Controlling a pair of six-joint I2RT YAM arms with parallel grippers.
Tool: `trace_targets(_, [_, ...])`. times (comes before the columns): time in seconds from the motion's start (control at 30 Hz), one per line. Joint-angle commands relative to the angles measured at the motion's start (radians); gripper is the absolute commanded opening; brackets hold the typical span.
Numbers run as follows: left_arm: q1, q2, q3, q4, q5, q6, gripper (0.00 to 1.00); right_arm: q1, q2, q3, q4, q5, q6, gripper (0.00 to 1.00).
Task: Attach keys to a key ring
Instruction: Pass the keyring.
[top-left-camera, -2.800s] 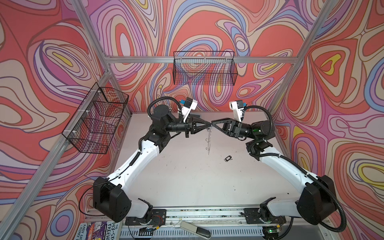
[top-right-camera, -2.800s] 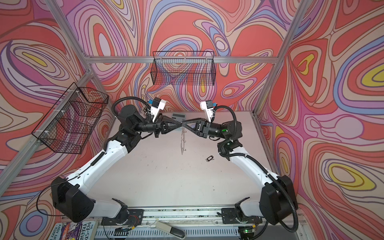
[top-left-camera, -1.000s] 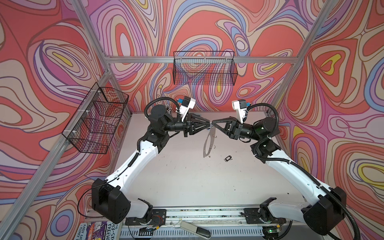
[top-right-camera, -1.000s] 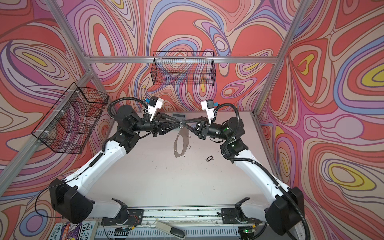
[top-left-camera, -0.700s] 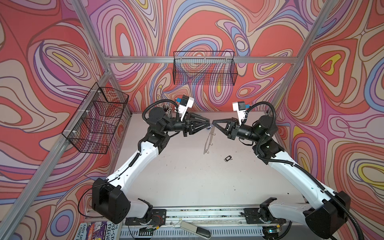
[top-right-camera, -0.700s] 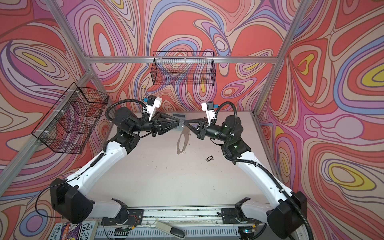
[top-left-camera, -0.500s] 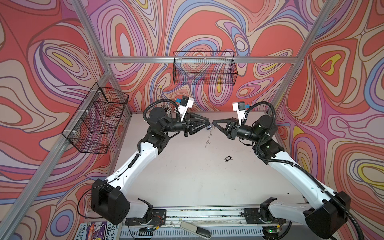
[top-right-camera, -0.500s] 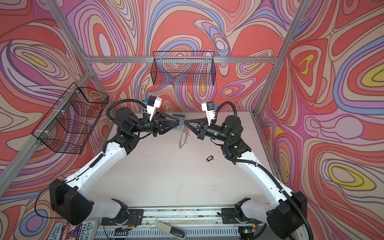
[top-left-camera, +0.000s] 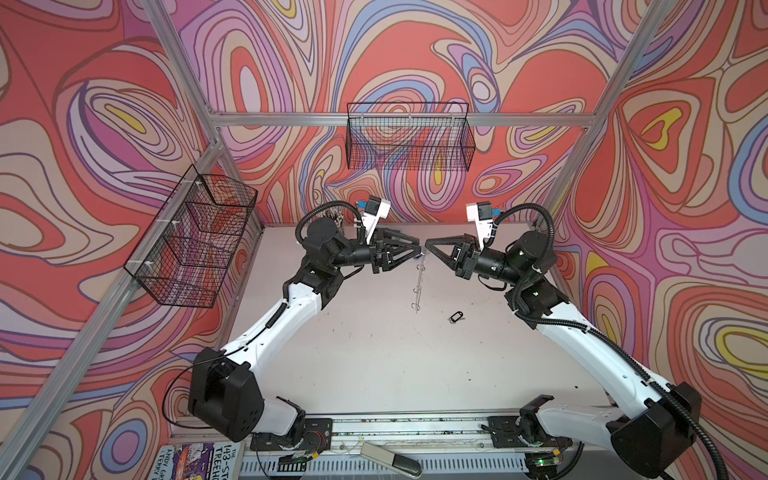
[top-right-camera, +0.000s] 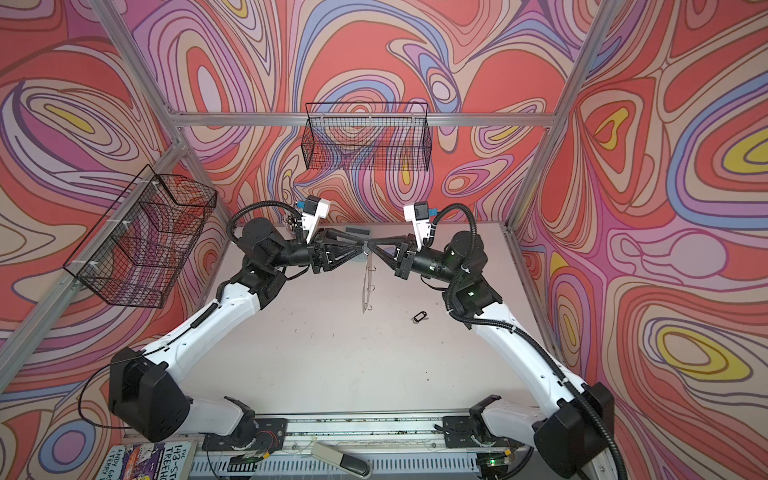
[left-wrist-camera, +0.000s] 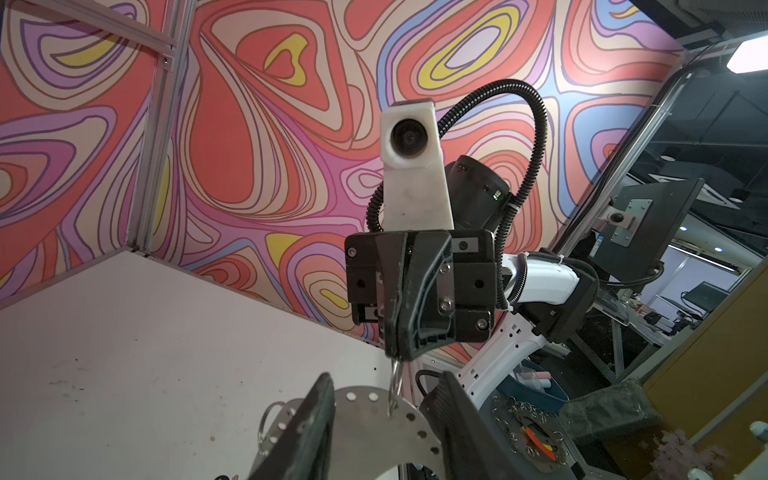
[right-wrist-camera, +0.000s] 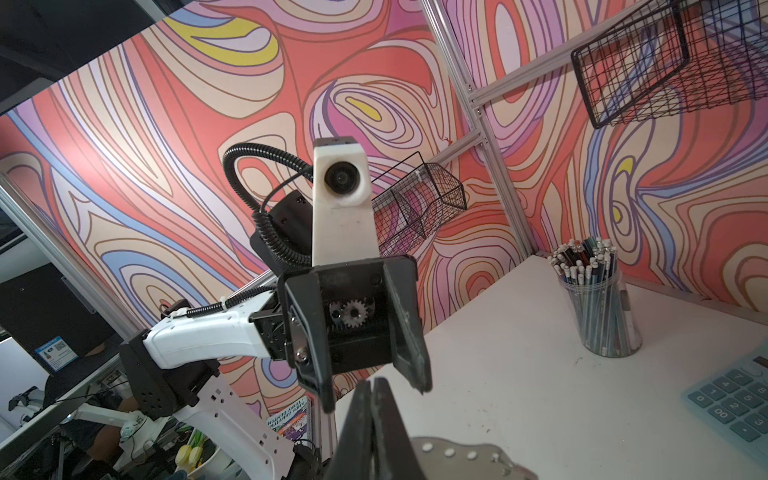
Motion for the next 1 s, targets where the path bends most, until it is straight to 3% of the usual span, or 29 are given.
trace_targets(0.0, [-0.021,0.008,0.012,0.037,0.039,-0.011,0.38,0.003,-0.01,-0.004,0.046,-0.006,0.011,0.0])
trace_targets(0.17, [-0.026,0.0,0.011,0.013,0.04,0.014,0.28,0.003,-0.01,-0.005,0.049,-0.005,0.015,0.0])
trace_targets(0.37, [-0.027,-0.014,0.014,0.007,0.018,0.03,0.0,0.003,-0.007,-0.01,0.054,-0.014,0.019,0.0])
trace_targets(0.5, [-0.027,-0.025,0.013,0.021,0.014,0.023,0.0,0.003,-0.009,-0.021,0.06,-0.035,0.025,0.0])
trace_targets(0.63, [-0.026,-0.037,0.01,0.009,0.008,0.041,0.0,0.002,-0.013,-0.048,0.109,-0.079,0.059,0.09])
trace_targets(0.73, [-0.026,-0.045,0.011,-0.012,0.007,0.059,0.0,0.001,-0.011,-0.052,0.114,-0.1,0.065,0.11])
trace_targets(0.87, [-0.025,-0.047,0.015,-0.022,0.011,0.065,0.0,0.002,-0.015,-0.059,0.122,-0.105,0.071,0.08])
trace_targets(0.97, [-0.027,-0.042,0.017,-0.02,0.018,0.06,0.0,0.002,-0.019,-0.057,0.128,-0.094,0.069,0.0])
